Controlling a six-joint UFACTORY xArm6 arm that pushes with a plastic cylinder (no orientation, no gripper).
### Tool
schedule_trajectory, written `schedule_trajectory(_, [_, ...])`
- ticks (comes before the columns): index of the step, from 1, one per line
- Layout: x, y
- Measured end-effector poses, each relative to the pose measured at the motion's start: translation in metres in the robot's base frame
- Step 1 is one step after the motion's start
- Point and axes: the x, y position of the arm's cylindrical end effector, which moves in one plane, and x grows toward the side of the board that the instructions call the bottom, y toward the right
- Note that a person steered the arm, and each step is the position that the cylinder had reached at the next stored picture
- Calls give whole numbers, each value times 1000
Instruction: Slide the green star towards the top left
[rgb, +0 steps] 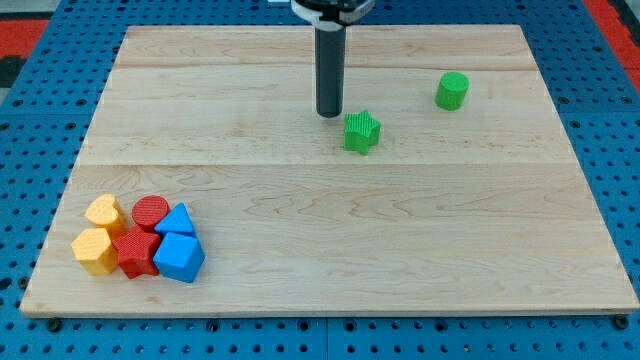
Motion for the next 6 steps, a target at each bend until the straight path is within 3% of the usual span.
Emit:
schedule_trajectory(2, [105,28])
schedule_trajectory(3, [103,85])
schedule_trajectory(4, [55,58])
schedule_trajectory(6, [-44,-60])
